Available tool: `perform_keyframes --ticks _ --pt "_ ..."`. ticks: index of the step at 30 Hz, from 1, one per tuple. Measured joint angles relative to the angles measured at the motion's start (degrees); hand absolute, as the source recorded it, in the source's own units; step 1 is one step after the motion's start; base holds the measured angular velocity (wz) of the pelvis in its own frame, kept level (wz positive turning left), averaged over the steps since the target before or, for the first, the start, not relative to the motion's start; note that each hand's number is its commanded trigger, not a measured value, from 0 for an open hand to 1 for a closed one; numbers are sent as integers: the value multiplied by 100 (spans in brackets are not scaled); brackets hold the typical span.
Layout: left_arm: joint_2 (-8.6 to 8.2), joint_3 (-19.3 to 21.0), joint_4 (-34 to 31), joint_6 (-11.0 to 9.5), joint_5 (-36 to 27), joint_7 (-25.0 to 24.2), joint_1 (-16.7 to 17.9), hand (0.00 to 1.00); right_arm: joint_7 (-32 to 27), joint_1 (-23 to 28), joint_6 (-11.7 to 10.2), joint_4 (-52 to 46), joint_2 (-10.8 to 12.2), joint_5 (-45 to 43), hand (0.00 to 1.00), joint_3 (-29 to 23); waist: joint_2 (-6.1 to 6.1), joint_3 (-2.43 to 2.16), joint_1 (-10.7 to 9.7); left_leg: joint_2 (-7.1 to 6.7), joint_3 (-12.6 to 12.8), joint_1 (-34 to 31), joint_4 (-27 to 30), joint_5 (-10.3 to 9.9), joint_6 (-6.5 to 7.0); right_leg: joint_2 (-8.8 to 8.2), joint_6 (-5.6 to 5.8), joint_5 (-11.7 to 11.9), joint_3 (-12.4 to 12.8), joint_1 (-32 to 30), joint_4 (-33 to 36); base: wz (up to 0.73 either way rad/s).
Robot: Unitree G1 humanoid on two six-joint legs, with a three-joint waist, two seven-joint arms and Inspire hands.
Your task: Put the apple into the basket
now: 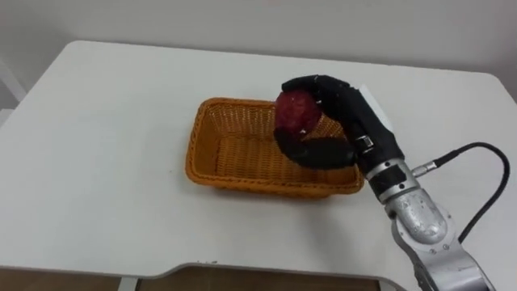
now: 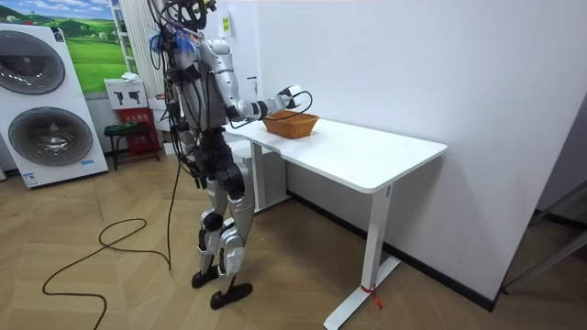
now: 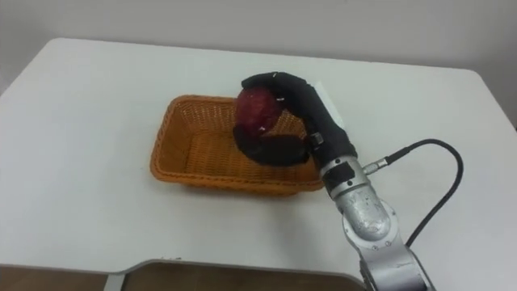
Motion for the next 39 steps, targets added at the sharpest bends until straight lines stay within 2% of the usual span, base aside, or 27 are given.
perform_keyframes --ticks 15,20,25,28,29,31,35,37,39 --pt "3 -58 -11 30 -4 173 -118 0 95 -78 47 -23 12 20 0 87 6 -6 38 -5 19 8 -1 6 2 -4 3 2 -6 12 -4 0" --pt "3 -47 0 27 -1 179 -95 0 71 -78 47 -78 9 23 0 56 11 -3 -88 -9 2 18 -3 6 2 -9 4 3 -16 71 -20 1" --pt "3 -35 63 -2 -4 177 -87 0 -128 -78 18 -362 2 31 0 -193 9 -4 -130 -9 10 64 -8 11 2 -7 4 3 -4 87 -18 0" --pt "-4 26 142 -13 -5 165 -23 0 -273 -74 16 -469 -32 14 0 -455 2 -9 -211 -8 19 97 -10 11 2 -9 4 3 -5 124 -21 0" --pt "-18 173 157 -16 -8 155 16 0 -349 -74 14 -529 -42 -52 0 -624 -2 -11 -274 -9 14 92 -9 10 2 -12 6 4 -4 112 -23 0" --pt "-11 317 151 -30 -9 163 117 0 -504 -74 9 -631 -85 -67 0 -980 -42 -37 -398 -14 2 80 -4 10 3 -15 10 6 -10 104 -23 0" --pt "1 350 153 -63 -4 238 322 0 -1255 -69 -172 -757 -165 121 0 -1829 -69 -57 -625 -18 16 106 -4 14 9 -16 11 7 -4 98 -20 -2" --pt "-15 585 156 -156 -2 255 428 0 -1656 -41 -282 -758 -166 81 0 -2361 -73 -60 -727 -14 41 113 -3 14 9 -12 11 7 1 91 -20 -3" --pt "-18 729 156 -189 -3 288 457 0 -2023 6 -336 -757 -177 75 0 -2677 -83 -67 -737 -12 78 136 -1 14 9 -10 11 6 19 95 -12 -10"
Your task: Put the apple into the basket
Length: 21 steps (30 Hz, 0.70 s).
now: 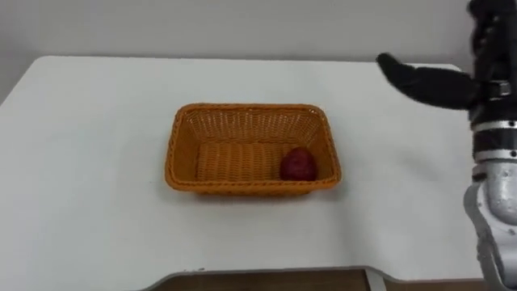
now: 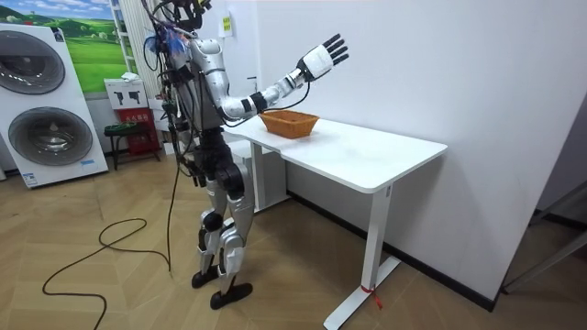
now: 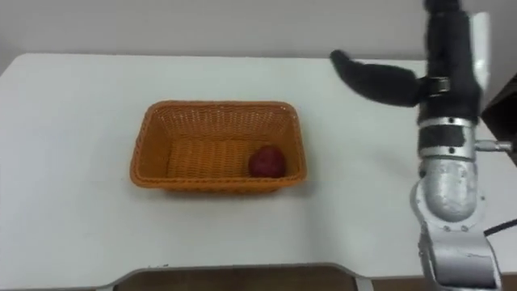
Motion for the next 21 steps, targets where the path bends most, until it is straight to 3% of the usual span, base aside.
perform_keyframes --ticks 3,7,12,18,21 --pt "-3 53 -99 -8 16 30 75 0 -567 106 -21 15 -16 -24 0 -404 12 9 -142 -22 69 18 -3 0 0 7 2 -1 57 -18 9 -10" --pt "-4 280 -163 -22 -3 105 162 0 -1324 376 -84 254 -56 29 0 -902 -35 10 -174 -29 128 50 -7 0 0 20 5 -4 154 -25 -4 -11" --pt "11 477 -167 -21 -4 170 215 0 -2431 587 -98 1424 -173 214 0 -1396 -141 1 -275 -29 186 44 -13 1 1 18 7 -4 169 -49 6 -3" --pt "33 626 -451 213 -12 166 256 0 -3086 762 17 2552 -182 677 0 -1756 -162 -27 -355 -29 198 -5 -14 1 1 19 11 -2 197 -105 8 -1" --pt "37 623 -599 254 -8 163 256 0 -3130 766 133 3337 -183 1241 0 -1764 -149 -27 -401 -29 200 -30 -17 1 1 18 15 1 192 -99 11 0"
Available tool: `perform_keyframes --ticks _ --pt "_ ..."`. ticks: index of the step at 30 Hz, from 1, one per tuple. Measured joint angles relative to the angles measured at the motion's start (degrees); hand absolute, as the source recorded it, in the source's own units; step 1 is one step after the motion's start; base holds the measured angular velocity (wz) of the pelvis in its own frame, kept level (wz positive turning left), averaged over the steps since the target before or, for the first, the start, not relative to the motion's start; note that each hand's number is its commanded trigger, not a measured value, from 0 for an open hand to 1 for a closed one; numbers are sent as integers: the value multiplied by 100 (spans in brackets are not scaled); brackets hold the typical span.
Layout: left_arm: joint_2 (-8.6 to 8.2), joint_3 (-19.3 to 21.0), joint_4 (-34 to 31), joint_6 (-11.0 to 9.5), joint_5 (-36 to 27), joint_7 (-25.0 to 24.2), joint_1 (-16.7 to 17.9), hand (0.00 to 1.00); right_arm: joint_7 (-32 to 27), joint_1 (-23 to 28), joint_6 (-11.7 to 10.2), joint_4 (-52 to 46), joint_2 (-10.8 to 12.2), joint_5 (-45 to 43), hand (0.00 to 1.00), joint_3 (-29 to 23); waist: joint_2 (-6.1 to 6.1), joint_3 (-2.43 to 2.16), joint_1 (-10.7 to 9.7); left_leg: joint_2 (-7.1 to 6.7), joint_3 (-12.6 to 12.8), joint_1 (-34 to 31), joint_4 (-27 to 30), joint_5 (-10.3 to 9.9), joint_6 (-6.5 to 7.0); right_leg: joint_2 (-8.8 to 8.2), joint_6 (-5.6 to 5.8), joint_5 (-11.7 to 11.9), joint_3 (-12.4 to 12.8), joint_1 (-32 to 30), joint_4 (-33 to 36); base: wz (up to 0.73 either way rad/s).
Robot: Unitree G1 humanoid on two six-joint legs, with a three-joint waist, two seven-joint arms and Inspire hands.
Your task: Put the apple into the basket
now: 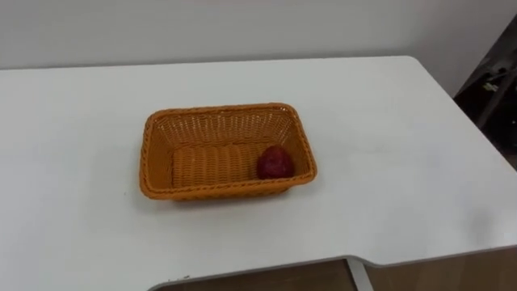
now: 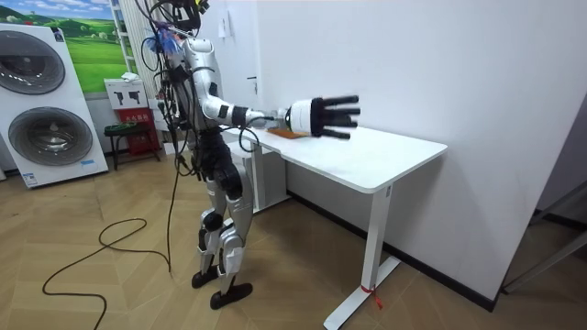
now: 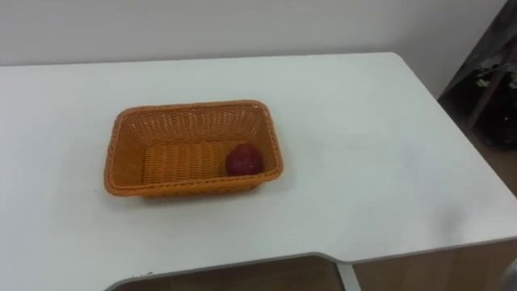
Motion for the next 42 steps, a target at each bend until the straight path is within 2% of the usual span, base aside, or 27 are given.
perform_keyframes --ticks 2,7,8,10,11,13,15,18,20,22,23,27,29,33,36,42 --pt "-1 13 -8 25 1 2 2 0 38 49 46 522 3 231 0 0 24 -13 -48 -1 -5 25 -19 0 0 -3 1 0 -18 11 -3 2" --pt "-25 66 -64 178 3 7 21 0 463 279 305 1836 36 966 0 150 91 12 -39 4 -4 24 -33 0 0 6 2 1 23 11 -85 -1" --pt "-35 67 -64 206 5 7 10 0 653 277 357 2346 52 1224 0 242 87 10 -51 3 -1 27 -33 0 0 6 2 1 16 19 -82 0" --pt "-69 74 -65 211 21 4 8 0 941 256 459 3052 152 1493 0 246 86 12 -34 2 -14 54 -39 0 0 7 2 1 5 62 -91 3" --pt "-81 70 -64 215 11 1 18 0 1134 268 529 3477 231 1683 0 288 115 33 -26 2 -19 80 -42 0 0 6 2 0 2 93 -98 0" --pt "-92 70 -63 246 2 -17 4 0 1525 271 753 4081 341 2282 0 554 121 36 -5 3 -21 81 -38 0 0 6 4 -1 41 86 -112 -5" --pt "-107 70 -62 326 5 -18 -60 0 1829 277 873 4454 428 2530 0 792 144 47 48 0 -19 81 -31 0 1 3 10 -5 65 72 -102 -8" --pt "-117 96 -53 356 137 -71 -128 0 2484 310 1046 4967 594 2470 0 1003 152 46 129 1 -25 90 -34 -1 1 -7 20 -6 43 85 -102 0" --pt "-128 95 -54 457 137 -74 -126 0 2872 308 1180 5163 679 2207 0 1166 170 46 134 -7 -31 79 -32 -1 1 -13 28 0 10 86 -115 2" --pt "-131 89 -54 537 163 -75 -125 0 3230 329 1324 5275 718 1915 0 1431 186 43 179 -15 -36 77 -23 -1 1 -17 31 2 -5 90 -114 0" --pt "-132 77 -54 559 202 -76 -137 0 3441 345 1384 5295 728 1569 0 1720 200 43 233 -17 -33 75 -21 -1 1 -19 31 2 -6 90 -114 0" --pt "-131 -110 155 575 184 -74 -259 0 3973 87 1426 5301 725 232 0 2468 270 39 343 -9 -47 59 4 -1 1 -19 30 2 -28 83 -106 1" --pt "-137 -292 275 582 185 -79 -341 0 4198 -58 1406 5297 729 21 0 2655 307 50 373 -13 -103 63 4 -1 1 -23 30 2 -69 107 -115 12" --pt "-167 -461 337 594 183 -125 -386 0 4627 -141 1292 5189 761 -62 0 3084 368 64 478 -11 -188 56 1 -1 1 -23 23 2 -167 121 -109 12" --pt "-236 -492 341 638 183 -142 -377 0 4862 -143 1238 5165 788 -69 0 3210 385 76 559 -9 -193 48 -2 0 1 -22 17 -2 -200 137 -133 7" --pt "-314 -601 387 675 190 -301 -396 0 5103 -85 1216 5197 860 -12 0 3321 382 87 558 -12 -258 62 3 -1 1 -25 16 -2 -218 212 -212 3"
